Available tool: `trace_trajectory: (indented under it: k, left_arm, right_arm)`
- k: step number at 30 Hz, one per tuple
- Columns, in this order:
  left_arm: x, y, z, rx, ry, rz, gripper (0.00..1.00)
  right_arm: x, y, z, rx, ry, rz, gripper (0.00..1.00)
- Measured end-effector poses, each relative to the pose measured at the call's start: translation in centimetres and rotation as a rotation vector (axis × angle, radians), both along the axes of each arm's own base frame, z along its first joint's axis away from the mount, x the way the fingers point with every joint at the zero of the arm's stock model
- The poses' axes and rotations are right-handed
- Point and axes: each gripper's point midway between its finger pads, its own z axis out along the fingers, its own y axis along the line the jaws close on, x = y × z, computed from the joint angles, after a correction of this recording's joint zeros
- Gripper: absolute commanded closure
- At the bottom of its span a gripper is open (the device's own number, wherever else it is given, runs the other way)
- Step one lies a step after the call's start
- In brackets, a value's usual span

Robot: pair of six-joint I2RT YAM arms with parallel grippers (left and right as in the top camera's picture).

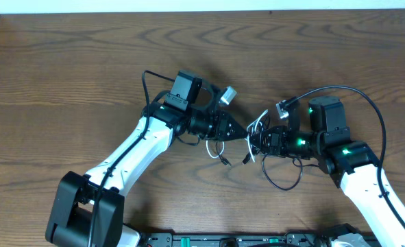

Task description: Untangle cables

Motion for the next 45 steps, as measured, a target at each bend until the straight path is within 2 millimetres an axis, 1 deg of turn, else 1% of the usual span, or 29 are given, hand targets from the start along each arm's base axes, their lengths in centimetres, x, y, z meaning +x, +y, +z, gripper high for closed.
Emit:
trace_trajectory:
  k: [3, 10, 12, 13, 14, 17, 19, 20, 21, 24, 27, 29, 31, 36, 45]
  left_arm:
    - [0.4, -0.2, 0.4, -0.013, 0.02, 0.02, 0.83]
    - [0.4, -0.2, 0.4, -0.007, 0.064, 0.04, 0.83]
    - [0.3, -0.2, 0.2, 0.002, 0.074, 0.045, 0.83]
    - [0.2, -0.1, 0.0, 0.012, 0.084, 0.049, 0.78]
    - [0.2, 0.0, -0.2, 0.025, 0.093, 0.056, 0.77]
    - [0.2, 0.4, -1.0, 0.067, 0.116, 0.08, 0.75]
    - [0.2, 0.5, -1.2, 0.081, 0.118, 0.088, 0.75]
    - [0.3, 0.6, -1.3, 0.087, 0.117, 0.092, 0.74]
    - [0.3, 0.6, -1.4, 0.091, 0.118, 0.095, 0.71]
    - [0.3, 0.7, -1.5, 0.1, 0.125, 0.101, 0.69]
    - [0.2, 0.7, -1.6, 0.102, 0.127, 0.102, 0.68]
    - [0.2, 0.7, -1.6, 0.102, 0.127, 0.102, 0.68]
    - [0.2, 0.7, -1.6, 0.102, 0.126, 0.101, 0.67]
    - [0.2, 0.7, -1.6, 0.102, 0.126, 0.101, 0.66]
    - [0.2, 0.7, -1.6, 0.101, 0.123, 0.099, 0.65]
  right_arm:
    - [0.0, 0.0, 0.1, 0.002, -0.006, 0.007, 0.99]
    - [-0.2, -0.1, -0.2, -0.014, -0.01, 0.016, 0.99]
    - [-0.5, -0.5, -0.9, -0.046, 0.016, 0.003, 0.99]
    - [-0.7, -0.9, -1.5, -0.073, 0.038, -0.009, 0.99]
    - [-0.9, -1.2, -2.0, -0.098, 0.055, -0.022, 0.99]
    - [-1.4, -2.7, -3.7, -0.198, 0.107, -0.069, 0.99]
    - [-1.3, -3.2, -4.1, -0.232, 0.103, -0.082, 0.99]
    - [-1.1, -3.2, -4.0, -0.232, 0.083, -0.073, 0.99]
    - [-0.9, -2.9, -3.7, -0.221, 0.053, -0.052, 0.99]
    - [-0.8, -1.1, -1.8, -0.124, -0.07, 0.069, 0.99]
    - [-1.6, 0.5, 0.2, -0.008, -0.163, 0.196, 0.99]
    - [-2.2, 1.3, 1.4, 0.062, -0.212, 0.267, 0.98]
    - [-2.8, 1.7, 2.2, 0.107, -0.24, 0.312, 0.98]
    - [-3.4, 2.1, 2.9, 0.155, -0.264, 0.359, 0.99]
    - [-3.8, 2.3, 3.5, 0.189, -0.28, 0.386, 0.99]
